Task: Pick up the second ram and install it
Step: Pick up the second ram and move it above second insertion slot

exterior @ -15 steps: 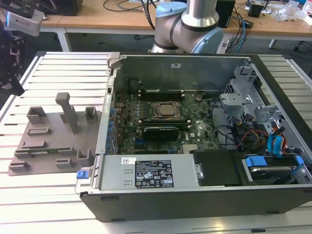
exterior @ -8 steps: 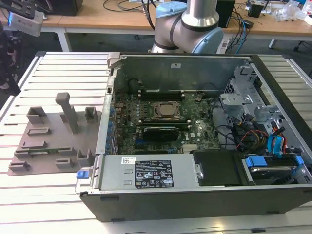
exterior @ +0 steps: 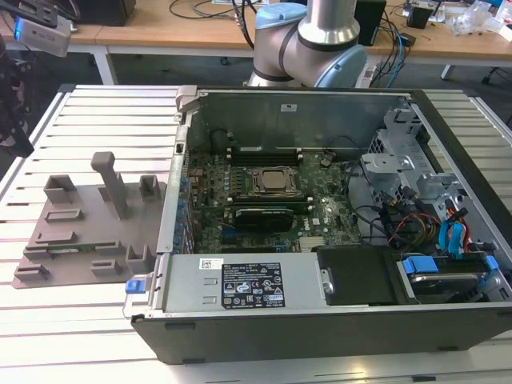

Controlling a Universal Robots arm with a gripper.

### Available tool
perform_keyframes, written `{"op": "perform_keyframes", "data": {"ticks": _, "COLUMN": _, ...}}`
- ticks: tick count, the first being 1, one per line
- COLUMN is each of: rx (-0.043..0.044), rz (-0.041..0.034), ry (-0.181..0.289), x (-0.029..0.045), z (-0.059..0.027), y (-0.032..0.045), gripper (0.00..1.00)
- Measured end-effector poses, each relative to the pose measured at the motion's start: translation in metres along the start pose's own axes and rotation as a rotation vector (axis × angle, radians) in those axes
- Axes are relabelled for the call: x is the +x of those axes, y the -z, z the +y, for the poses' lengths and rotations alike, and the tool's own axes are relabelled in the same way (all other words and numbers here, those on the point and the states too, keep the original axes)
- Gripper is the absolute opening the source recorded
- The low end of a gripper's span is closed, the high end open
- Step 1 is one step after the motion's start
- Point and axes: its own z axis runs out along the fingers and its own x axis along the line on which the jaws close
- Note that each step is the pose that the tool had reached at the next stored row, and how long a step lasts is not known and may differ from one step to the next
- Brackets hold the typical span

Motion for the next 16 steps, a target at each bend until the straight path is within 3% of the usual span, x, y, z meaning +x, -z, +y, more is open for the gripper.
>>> {"op": "perform_keyframes", "data": {"ticks": 6, "rx": 0.0000, "rz": 0.0030, "ry": 0.063, "x": 0.0000, "z": 0.0000, "y": -0.0001, "gripper": 0.10}}
{"op": "perform_keyframes", "data": {"ticks": 15, "rx": 0.0000, "rz": 0.0036, "ry": 0.072, "x": 0.0000, "z": 0.0000, "y": 0.0000, "gripper": 0.11}}
{"op": "perform_keyframes", "data": {"ticks": 16, "rx": 0.0000, "rz": 0.0035, "ry": 0.072, "x": 0.0000, "z": 0.0000, "y": 0.0000, "gripper": 0.23}}
